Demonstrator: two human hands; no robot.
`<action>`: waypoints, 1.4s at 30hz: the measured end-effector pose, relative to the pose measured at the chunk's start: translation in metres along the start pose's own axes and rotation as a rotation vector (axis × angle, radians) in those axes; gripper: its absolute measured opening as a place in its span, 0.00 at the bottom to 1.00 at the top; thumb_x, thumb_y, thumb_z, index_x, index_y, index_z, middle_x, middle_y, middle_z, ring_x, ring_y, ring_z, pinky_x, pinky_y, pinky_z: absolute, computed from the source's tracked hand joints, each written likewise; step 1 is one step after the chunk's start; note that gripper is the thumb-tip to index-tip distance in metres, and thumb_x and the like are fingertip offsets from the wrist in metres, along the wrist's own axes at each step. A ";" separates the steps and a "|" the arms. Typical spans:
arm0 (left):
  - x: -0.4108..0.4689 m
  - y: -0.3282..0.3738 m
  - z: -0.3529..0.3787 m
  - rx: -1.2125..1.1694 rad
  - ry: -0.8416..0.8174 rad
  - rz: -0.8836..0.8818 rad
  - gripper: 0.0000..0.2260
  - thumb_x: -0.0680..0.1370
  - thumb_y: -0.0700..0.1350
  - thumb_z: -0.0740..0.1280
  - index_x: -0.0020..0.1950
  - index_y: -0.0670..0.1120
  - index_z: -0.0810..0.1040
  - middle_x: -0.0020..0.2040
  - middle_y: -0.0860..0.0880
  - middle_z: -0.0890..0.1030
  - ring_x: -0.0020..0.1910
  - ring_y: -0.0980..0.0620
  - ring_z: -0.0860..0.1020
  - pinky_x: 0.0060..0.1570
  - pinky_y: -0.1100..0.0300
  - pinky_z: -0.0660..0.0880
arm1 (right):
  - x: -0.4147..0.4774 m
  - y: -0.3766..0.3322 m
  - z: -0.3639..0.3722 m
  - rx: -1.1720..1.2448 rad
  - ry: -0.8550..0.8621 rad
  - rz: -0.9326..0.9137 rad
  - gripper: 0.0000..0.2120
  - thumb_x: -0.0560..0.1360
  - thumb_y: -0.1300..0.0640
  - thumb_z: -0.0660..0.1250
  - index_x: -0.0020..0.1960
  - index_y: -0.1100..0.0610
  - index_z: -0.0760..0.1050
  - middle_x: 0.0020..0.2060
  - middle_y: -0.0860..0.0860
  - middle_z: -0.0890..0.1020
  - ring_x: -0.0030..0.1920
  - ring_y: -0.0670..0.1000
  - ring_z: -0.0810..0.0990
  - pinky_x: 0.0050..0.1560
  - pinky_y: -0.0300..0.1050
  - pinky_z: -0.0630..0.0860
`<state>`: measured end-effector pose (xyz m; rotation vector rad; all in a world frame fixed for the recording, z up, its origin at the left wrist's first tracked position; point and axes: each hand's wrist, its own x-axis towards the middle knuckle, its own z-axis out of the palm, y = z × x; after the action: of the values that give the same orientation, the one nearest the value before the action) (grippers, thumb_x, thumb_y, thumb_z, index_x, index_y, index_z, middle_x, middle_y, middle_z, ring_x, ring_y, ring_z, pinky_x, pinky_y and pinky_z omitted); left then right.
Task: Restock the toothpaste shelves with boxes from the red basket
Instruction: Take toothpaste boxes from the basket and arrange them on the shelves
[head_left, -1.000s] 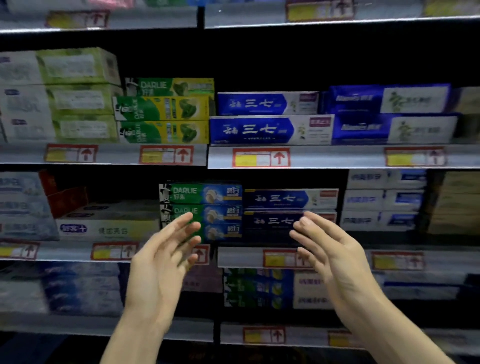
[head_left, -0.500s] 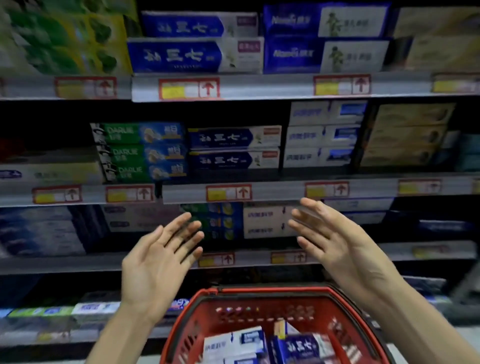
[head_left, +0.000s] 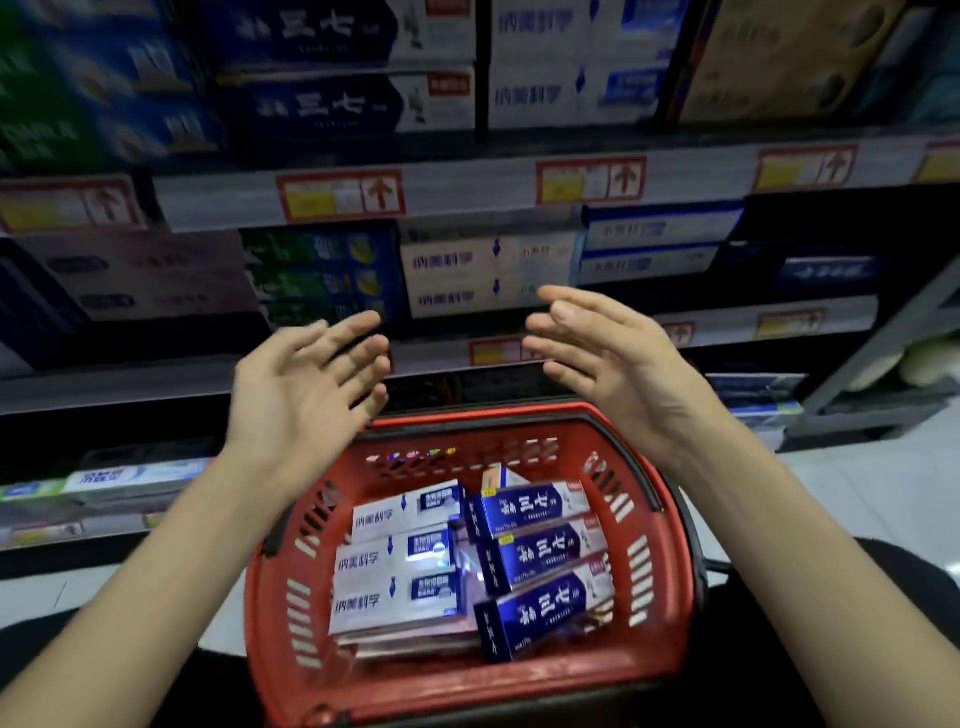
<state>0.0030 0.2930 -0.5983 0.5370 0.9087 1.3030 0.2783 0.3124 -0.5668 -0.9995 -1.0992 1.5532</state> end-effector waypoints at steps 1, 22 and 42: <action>0.004 -0.011 0.002 0.074 0.049 -0.056 0.18 0.81 0.50 0.59 0.61 0.43 0.83 0.49 0.47 0.83 0.46 0.50 0.80 0.51 0.58 0.72 | 0.000 0.002 -0.002 0.004 0.009 0.008 0.23 0.71 0.52 0.72 0.66 0.54 0.79 0.57 0.54 0.87 0.60 0.53 0.85 0.61 0.46 0.77; 0.041 -0.169 0.005 1.018 0.186 -0.610 0.23 0.73 0.54 0.78 0.59 0.45 0.73 0.50 0.46 0.80 0.45 0.48 0.79 0.48 0.51 0.79 | 0.002 0.006 -0.032 0.174 0.260 0.101 0.13 0.75 0.53 0.75 0.58 0.56 0.81 0.47 0.51 0.88 0.51 0.50 0.88 0.50 0.42 0.80; 0.024 -0.134 0.003 0.761 0.315 -0.282 0.12 0.69 0.41 0.80 0.32 0.42 0.79 0.25 0.51 0.76 0.25 0.55 0.73 0.27 0.64 0.67 | -0.013 0.010 -0.022 -0.019 0.252 0.104 0.09 0.75 0.58 0.75 0.55 0.54 0.84 0.47 0.51 0.89 0.51 0.51 0.88 0.52 0.42 0.80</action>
<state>0.0837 0.2868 -0.7080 0.7599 1.6976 0.7633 0.2997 0.3026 -0.5812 -1.2448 -0.8998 1.4535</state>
